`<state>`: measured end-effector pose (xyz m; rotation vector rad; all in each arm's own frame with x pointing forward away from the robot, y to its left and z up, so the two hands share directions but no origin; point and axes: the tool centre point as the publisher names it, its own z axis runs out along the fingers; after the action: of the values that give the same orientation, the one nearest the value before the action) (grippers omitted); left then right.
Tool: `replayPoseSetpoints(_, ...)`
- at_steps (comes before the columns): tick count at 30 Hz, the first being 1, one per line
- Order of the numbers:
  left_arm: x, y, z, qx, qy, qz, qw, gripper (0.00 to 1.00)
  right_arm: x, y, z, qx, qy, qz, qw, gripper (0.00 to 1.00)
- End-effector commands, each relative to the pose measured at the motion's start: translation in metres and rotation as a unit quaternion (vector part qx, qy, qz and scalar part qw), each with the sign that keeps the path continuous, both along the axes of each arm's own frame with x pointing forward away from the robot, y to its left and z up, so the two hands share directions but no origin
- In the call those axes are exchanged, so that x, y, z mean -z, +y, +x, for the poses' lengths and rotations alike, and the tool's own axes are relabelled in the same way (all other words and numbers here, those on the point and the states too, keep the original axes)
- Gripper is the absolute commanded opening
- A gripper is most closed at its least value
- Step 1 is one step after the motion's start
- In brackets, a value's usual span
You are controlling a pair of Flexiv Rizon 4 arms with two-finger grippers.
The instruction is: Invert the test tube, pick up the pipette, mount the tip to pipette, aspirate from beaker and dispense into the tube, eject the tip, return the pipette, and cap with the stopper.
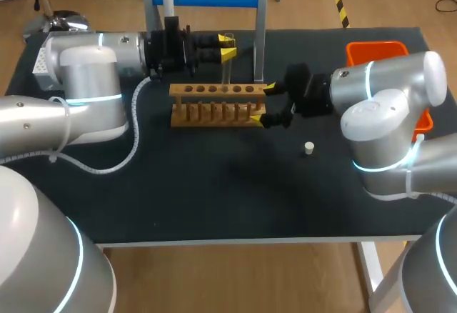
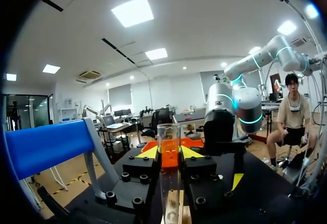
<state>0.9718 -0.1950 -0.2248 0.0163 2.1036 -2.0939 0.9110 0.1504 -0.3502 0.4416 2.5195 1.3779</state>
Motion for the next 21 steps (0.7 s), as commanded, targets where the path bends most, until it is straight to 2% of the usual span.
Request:
replayPoseSetpoints(1,0.001,-0.001,-0.002,-0.005,0.003,0.012,1.0,0.0,0.0,-0.001,0.0,-0.001,0.0,0.002,1.0,1.0)
replayPoseSetpoints(10,0.006,0.001,0.0,-0.011,0.003,0.03,0.999,0.0,0.0,-0.001,0.0,-0.001,0.0,0.002,1.0,1.0)
replayPoseSetpoints(21,0.015,0.002,0.001,-0.017,0.011,0.029,0.999,0.0,0.0,-0.001,0.0,-0.001,0.0,0.002,1.0,1.0)
